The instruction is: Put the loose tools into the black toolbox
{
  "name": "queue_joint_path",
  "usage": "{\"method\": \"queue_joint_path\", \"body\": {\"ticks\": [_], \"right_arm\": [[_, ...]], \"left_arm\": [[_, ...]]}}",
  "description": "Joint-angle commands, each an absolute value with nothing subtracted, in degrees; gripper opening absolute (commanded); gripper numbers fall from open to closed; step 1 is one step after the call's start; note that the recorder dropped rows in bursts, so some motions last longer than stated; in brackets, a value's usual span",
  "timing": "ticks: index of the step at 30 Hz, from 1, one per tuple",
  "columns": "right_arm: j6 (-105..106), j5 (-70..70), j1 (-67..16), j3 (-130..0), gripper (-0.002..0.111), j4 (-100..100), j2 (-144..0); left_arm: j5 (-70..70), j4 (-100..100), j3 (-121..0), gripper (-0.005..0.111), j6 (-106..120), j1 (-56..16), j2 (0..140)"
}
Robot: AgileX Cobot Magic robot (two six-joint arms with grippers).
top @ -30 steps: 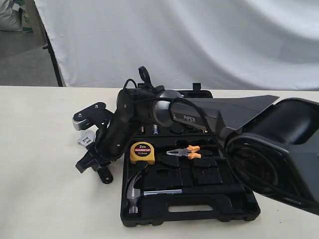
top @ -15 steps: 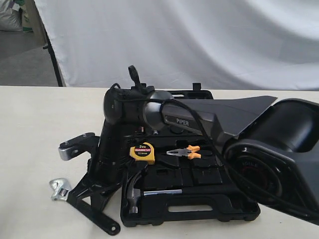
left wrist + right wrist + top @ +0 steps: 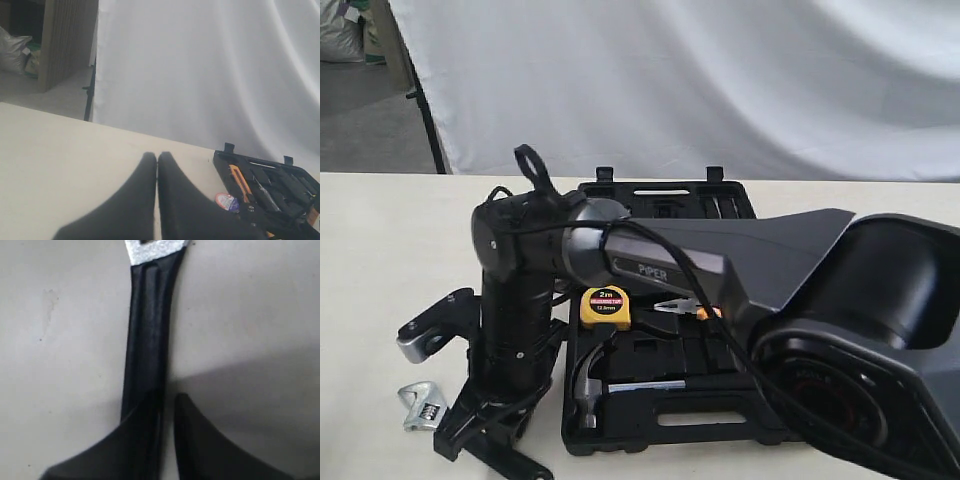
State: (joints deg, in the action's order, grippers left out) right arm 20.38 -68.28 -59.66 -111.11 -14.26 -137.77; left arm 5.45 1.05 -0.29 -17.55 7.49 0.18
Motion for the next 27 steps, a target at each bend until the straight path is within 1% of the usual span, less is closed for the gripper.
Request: {"method": "queue_joint_path", "body": {"ticks": [1,2,4,6,11,17,23,27], "right_arm": [[18.3,-69.3,-61.5,-110.5,0.044,-7.1,-138.5],[18.3,-69.3,-61.5,-110.5,0.051,-7.4,-138.5],[18.4,-69.3,-61.5,-110.6,0.06,-7.7,-138.3],[19.4,-69.3,-61.5,-110.6,0.065,-7.7,-137.7],[21.8,-65.7,-61.4,-110.6,0.065,-8.6,-134.5],[22.0,-56.5,-61.4,-110.6,0.065,-9.8,-131.5],[34.1,-51.7,-62.4,-110.6,0.065,-21.6,-133.7],[35.6,-48.5,-63.4,-110.6,0.065,-22.9,-136.1]], "left_arm": [[5.0,1.3,-0.4,0.001,-17.8,8.9,0.0],[5.0,1.3,-0.4,0.001,-17.8,8.9,0.0],[5.0,1.3,-0.4,0.001,-17.8,8.9,0.0],[5.0,1.3,-0.4,0.001,-17.8,8.9,0.0],[5.0,1.3,-0.4,0.001,-17.8,8.9,0.0],[5.0,1.3,-0.4,0.001,-17.8,8.9,0.0],[5.0,1.3,-0.4,0.001,-17.8,8.9,0.0],[5.0,1.3,-0.4,0.001,-17.8,8.9,0.0]]}}
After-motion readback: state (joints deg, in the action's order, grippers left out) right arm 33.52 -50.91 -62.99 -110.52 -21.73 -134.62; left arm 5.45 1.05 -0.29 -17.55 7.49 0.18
